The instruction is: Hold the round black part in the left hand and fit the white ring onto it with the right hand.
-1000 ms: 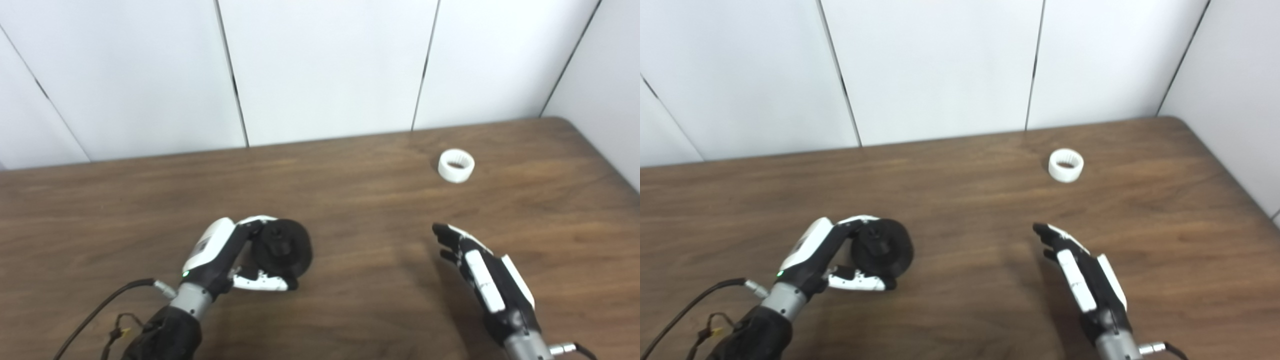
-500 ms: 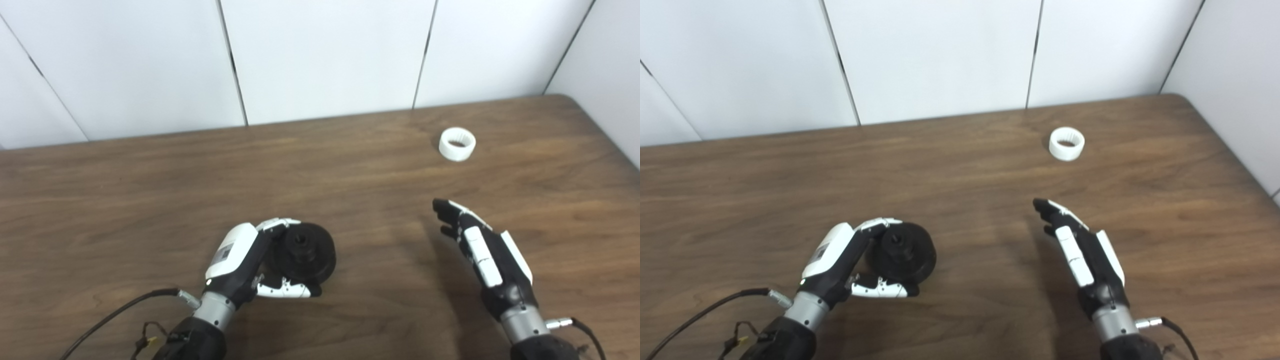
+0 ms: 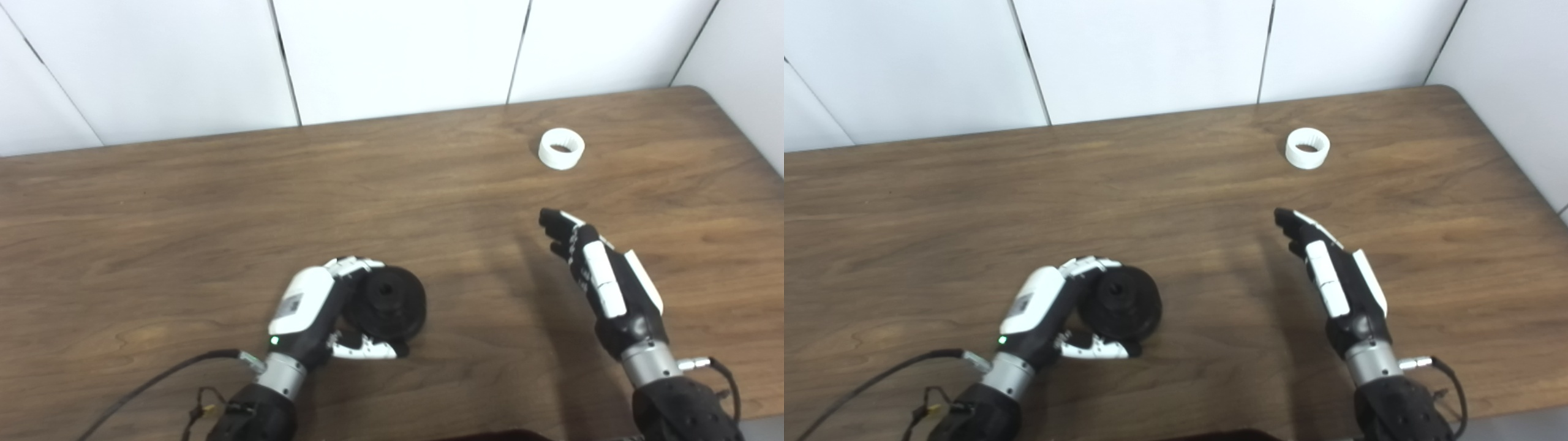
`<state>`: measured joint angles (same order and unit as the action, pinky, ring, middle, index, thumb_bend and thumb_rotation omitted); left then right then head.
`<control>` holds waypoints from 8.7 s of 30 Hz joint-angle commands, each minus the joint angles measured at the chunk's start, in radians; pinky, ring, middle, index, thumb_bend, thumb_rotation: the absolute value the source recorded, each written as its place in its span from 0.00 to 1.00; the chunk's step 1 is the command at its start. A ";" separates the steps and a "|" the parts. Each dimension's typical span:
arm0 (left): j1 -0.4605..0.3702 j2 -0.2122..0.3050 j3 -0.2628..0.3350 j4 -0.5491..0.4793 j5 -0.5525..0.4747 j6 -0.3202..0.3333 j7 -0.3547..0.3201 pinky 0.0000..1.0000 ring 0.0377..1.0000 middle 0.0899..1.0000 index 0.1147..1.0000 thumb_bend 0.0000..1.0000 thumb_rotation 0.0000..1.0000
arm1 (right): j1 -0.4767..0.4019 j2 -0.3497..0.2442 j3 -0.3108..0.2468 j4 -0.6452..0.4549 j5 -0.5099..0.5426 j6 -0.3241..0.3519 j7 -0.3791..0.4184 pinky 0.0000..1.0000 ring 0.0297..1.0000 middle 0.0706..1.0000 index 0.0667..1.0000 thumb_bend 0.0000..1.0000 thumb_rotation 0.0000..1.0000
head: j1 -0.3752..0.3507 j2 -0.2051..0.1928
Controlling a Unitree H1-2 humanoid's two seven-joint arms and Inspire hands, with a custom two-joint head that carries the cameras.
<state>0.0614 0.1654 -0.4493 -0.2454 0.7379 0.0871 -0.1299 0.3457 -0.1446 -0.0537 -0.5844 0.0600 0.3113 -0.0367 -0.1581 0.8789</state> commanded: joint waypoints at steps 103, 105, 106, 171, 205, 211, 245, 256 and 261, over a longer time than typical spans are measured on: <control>0.063 0.078 -0.059 0.148 0.172 0.045 0.033 1.00 1.00 0.88 0.42 0.52 0.07 | -0.836 -0.557 0.186 0.613 -0.673 0.138 0.382 1.00 1.00 0.98 0.89 0.91 0.23 | -0.141 -0.341; 0.064 0.078 -0.057 0.147 0.169 0.045 0.032 1.00 1.00 0.88 0.42 0.52 0.07 | -0.843 -0.558 0.209 0.634 -0.686 0.135 0.387 1.00 1.00 0.98 0.89 0.91 0.24 | -0.141 -0.341; 0.064 0.078 -0.057 0.149 0.168 0.044 0.035 1.00 1.00 0.88 0.42 0.52 0.07 | -0.846 -0.558 0.224 0.644 -0.697 0.136 0.392 1.00 1.00 0.98 0.89 0.91 0.24 | -0.141 -0.341; 0.097 0.078 -0.067 0.163 0.195 0.048 0.088 1.00 0.98 0.84 0.42 0.52 0.07 | -0.941 -0.488 0.324 0.923 -0.759 -0.002 0.276 0.96 0.95 0.89 0.65 0.79 0.19 | -0.096 -0.346; 0.093 0.079 -0.065 0.149 0.193 0.049 0.081 1.00 0.98 0.85 0.42 0.52 0.07 | -0.914 -0.491 0.312 0.900 -0.748 -0.062 0.267 0.94 0.90 0.80 0.45 0.52 0.13 | -0.098 -0.329; 0.090 0.075 -0.066 0.142 0.198 0.055 0.076 1.00 0.98 0.85 0.42 0.52 0.07 | -0.897 -0.502 0.306 0.854 -0.743 -0.076 0.277 0.95 0.90 0.80 0.45 0.52 0.13 | -0.073 -0.310; 0.094 0.022 -0.113 0.043 0.272 0.160 -0.015 1.00 0.98 0.84 0.42 0.52 0.06 | -0.759 -0.442 0.319 -0.001 -0.738 0.016 0.736 1.00 0.92 0.80 0.45 0.53 0.14 | 0.021 -0.143; 0.079 0.004 -0.115 0.019 0.290 0.182 -0.045 1.00 0.97 0.84 0.42 0.52 0.06 | -0.750 -0.389 0.347 -0.060 -0.735 0.013 0.809 0.99 0.92 0.79 0.44 0.53 0.14 | 0.049 -0.085; 0.079 -0.002 -0.116 0.004 0.304 0.189 -0.065 1.00 0.96 0.84 0.42 0.52 0.06 | -0.742 -0.372 0.361 -0.069 -0.740 0.012 0.836 1.00 0.93 0.80 0.44 0.53 0.14 | 0.061 -0.061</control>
<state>0.1113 0.1520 -0.5360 -0.2809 1.0011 0.2410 -0.0991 -0.3724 -0.5159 0.3173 -0.6254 -0.6746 0.3217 0.8004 -0.0997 0.8069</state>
